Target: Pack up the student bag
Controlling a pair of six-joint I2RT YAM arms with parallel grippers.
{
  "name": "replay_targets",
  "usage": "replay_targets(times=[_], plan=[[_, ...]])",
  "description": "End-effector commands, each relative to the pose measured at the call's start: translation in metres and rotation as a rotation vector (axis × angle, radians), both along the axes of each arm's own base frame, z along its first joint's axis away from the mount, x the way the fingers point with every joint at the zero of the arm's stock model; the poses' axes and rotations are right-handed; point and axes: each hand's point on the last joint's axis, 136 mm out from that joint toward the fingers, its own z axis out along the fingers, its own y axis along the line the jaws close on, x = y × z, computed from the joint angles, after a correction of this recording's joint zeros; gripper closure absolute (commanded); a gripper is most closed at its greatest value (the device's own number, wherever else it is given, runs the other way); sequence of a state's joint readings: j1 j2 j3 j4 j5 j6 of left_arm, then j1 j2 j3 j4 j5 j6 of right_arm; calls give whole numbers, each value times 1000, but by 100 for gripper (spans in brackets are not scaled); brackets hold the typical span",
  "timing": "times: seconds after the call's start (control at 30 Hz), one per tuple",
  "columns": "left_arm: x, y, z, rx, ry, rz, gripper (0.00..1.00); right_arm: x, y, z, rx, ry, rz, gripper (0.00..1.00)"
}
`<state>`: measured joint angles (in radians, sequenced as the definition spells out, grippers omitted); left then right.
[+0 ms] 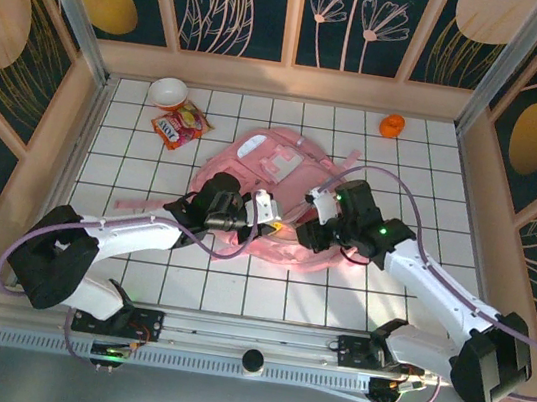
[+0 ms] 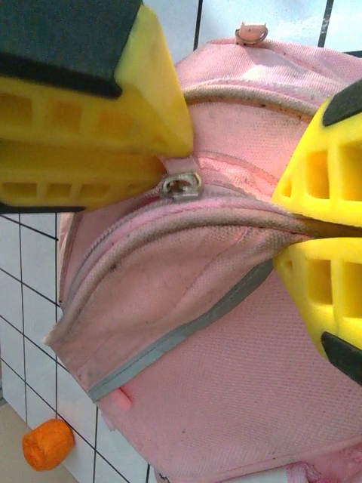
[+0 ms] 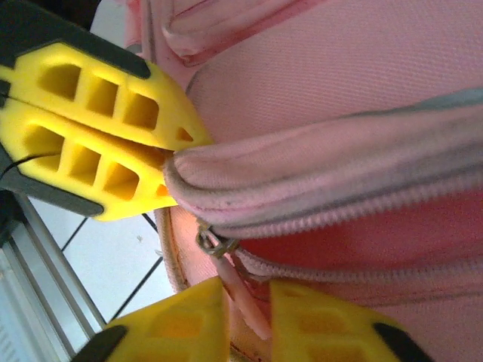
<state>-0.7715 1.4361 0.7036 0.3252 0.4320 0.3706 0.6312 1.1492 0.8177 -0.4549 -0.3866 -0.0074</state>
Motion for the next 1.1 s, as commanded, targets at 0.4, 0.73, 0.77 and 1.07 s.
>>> replay_targets(times=[0.4, 0.73, 0.77, 1.07], plan=[[11, -10, 43, -108, -66, 7, 100, 26, -42, 11, -198, -86, -243, 100], [13, 0, 38, -84, -66, 35, 100, 40, -70, 22, -231, -106, -376, 100], [13, 1, 38, -83, -65, 35, 100, 36, -61, 22, -199, -94, -334, 100], [12, -4, 45, -104, -67, 12, 100, 24, -17, 12, -112, -80, -159, 91]])
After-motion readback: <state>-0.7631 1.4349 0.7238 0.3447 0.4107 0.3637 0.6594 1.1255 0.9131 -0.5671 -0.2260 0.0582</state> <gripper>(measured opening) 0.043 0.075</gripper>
